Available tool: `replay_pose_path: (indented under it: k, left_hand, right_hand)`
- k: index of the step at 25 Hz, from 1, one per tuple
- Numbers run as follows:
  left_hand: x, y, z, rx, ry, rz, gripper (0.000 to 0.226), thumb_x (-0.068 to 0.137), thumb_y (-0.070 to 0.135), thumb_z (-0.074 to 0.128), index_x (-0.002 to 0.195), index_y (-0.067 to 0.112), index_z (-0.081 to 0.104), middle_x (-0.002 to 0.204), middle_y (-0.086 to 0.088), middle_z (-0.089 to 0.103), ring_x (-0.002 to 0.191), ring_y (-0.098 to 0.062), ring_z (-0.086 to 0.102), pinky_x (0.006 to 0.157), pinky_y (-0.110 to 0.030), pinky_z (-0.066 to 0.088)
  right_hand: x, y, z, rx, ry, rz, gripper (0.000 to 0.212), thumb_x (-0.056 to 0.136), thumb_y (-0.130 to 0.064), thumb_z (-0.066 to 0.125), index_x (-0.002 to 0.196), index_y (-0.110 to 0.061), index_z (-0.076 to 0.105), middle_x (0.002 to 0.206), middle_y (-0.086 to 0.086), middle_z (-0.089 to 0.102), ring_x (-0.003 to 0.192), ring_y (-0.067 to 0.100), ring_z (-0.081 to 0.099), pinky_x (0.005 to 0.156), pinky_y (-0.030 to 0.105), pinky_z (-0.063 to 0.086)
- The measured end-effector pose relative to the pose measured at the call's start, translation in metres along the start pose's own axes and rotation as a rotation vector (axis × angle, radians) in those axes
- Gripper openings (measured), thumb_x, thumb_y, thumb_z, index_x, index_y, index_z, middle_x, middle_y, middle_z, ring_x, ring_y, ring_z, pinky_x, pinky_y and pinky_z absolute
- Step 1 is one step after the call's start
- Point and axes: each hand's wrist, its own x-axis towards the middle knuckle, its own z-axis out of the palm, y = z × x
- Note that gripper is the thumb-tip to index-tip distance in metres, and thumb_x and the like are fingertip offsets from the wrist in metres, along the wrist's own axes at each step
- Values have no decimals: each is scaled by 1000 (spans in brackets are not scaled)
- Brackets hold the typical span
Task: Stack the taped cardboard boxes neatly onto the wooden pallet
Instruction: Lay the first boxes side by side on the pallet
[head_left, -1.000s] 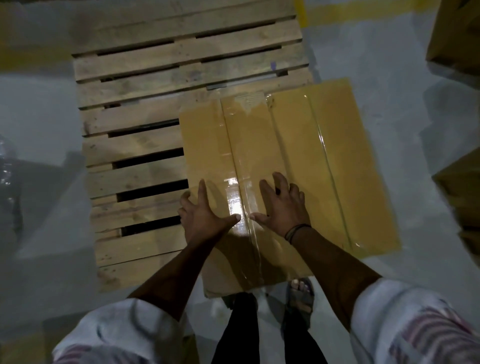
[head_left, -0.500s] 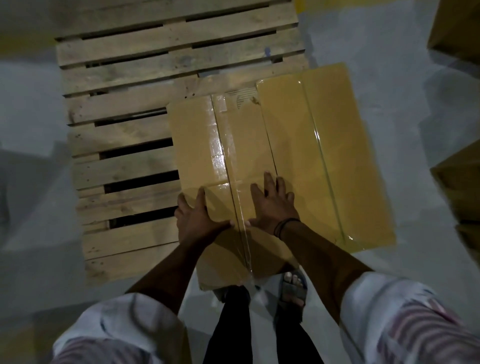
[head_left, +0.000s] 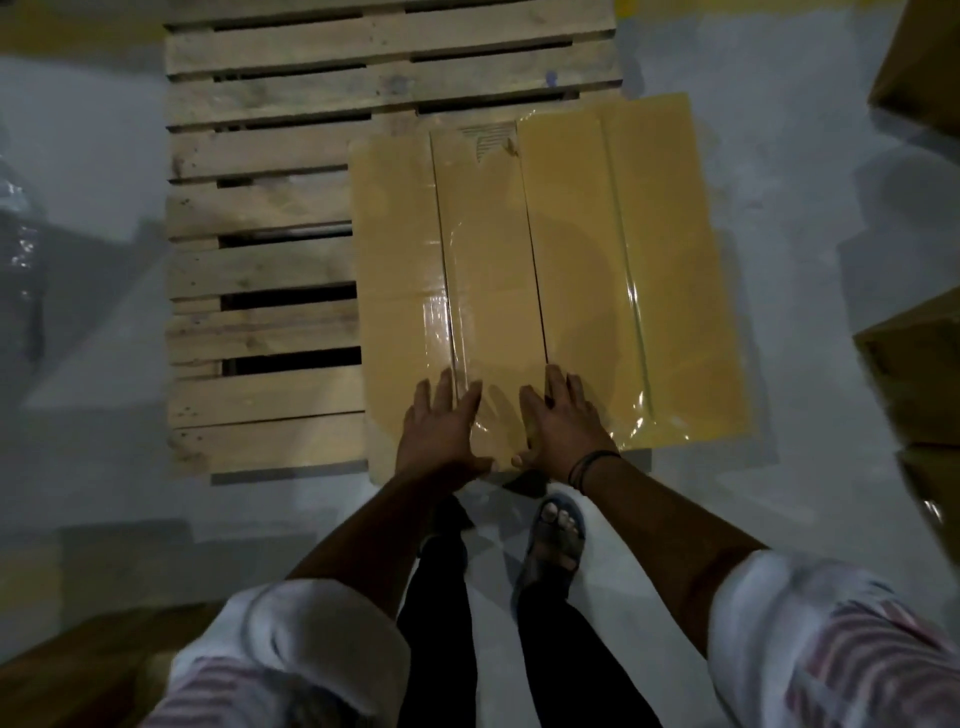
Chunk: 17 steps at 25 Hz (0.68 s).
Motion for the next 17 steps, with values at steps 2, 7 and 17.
replay_pose_path:
  k: [2, 7, 17]
  left_hand:
    - [-18, 2, 18, 43, 3, 8, 113, 81, 51, 81, 162, 35, 4, 171, -5, -12, 156, -39, -9, 126, -54, 12]
    - [-45, -17, 56, 176, 97, 67, 99, 89, 21, 75, 162, 33, 10, 172, -7, -3, 156, -38, 1, 125, -54, 18]
    - [-39, -30, 86, 229, 357, 122, 52, 97, 20, 64, 146, 29, 49, 159, -9, 38, 138, -37, 43, 97, -49, 54]
  right_hand:
    - [-24, 11, 15, -8, 9, -13, 96, 81, -45, 78, 154, -23, 19, 165, 13, -12, 151, 45, -6, 120, 58, 22]
    - [-49, 29, 45, -1, 96, -61, 76, 92, -32, 70, 153, -19, 27, 167, 13, 0, 153, 39, -1, 123, 48, 21]
    - [-32, 40, 86, -158, 419, -135, 54, 85, -2, 62, 138, -8, 50, 155, 17, 34, 140, 42, 31, 108, 49, 43]
